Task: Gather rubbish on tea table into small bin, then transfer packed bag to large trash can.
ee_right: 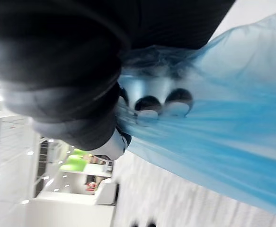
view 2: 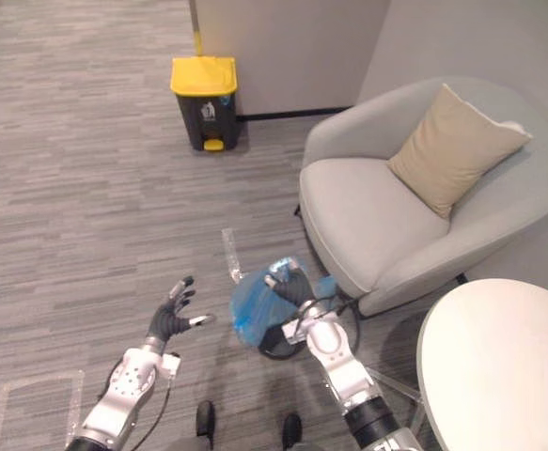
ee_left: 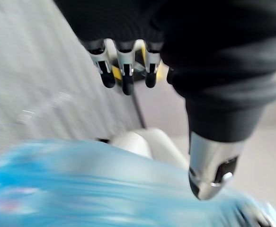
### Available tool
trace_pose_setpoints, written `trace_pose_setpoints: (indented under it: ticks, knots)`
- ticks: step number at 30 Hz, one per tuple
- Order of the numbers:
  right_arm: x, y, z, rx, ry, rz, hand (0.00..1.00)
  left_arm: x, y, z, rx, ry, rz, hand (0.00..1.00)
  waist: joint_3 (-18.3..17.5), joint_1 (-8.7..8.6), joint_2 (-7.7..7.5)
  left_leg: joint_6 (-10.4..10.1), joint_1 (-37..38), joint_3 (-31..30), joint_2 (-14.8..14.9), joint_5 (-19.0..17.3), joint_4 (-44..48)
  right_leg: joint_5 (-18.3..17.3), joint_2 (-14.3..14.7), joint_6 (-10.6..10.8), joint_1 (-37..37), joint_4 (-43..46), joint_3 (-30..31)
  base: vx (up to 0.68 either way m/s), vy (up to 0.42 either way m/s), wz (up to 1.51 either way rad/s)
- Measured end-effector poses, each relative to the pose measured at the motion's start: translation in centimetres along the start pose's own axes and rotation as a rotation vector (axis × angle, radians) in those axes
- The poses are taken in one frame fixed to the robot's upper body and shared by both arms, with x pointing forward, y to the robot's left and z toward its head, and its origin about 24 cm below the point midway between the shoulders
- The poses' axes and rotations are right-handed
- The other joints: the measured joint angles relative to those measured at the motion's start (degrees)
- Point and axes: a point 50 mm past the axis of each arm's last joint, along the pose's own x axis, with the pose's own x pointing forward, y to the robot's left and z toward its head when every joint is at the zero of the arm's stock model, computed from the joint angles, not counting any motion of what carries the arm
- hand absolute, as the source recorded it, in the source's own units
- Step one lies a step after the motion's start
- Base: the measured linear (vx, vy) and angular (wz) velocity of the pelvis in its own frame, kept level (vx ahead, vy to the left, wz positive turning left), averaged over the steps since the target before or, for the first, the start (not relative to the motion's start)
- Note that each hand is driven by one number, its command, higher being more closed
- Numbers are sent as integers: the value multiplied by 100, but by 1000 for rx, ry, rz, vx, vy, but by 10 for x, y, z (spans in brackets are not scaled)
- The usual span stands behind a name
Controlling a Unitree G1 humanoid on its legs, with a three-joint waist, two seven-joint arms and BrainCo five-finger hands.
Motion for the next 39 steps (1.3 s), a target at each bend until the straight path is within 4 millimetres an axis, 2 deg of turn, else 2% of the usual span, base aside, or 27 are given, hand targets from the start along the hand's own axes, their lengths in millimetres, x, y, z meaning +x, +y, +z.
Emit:
trace_pose_setpoints:
  ticks: [5,11,16,24,29,39]
  knots:
    - [1,6,10,54,-46,75,100,5,-9,6,25,-27,-78,0,-94,-144,5,0,99,93,-3,2,-2,97,8,-4,82,-129,134,18,3,-13]
    - [4,17,18,87,-75,157,100,16,-24,20,94,-93,-150,0,-147,-196,15,0,199,223,2,0,-5,197,16,11,150,-240,288,-20,2,-13]
    - [6,22,28,107,-123,193,100,18,-31,23,175,-121,-178,0,-182,-234,-3,0,199,244,-1,1,-7,266,10,12,149,-317,357,-32,4,-7]
    - [5,34,28,155,-119,264,100,19,-35,18,255,-112,-147,0,-346,-262,-29,-1,196,283,-6,2,-8,319,5,19,153,-379,397,-3,2,-2]
    - [3,43,34,193,-149,313,100,21,-36,21,299,-133,-86,0,-357,-265,-43,-1,197,276,-11,3,-8,321,2,22,158,-379,393,0,0,0]
    - [3,47,34,209,-152,314,100,23,-34,18,282,-112,-19,0,-378,-264,-62,-1,197,227,-10,12,-11,321,0,23,174,-377,363,0,0,0]
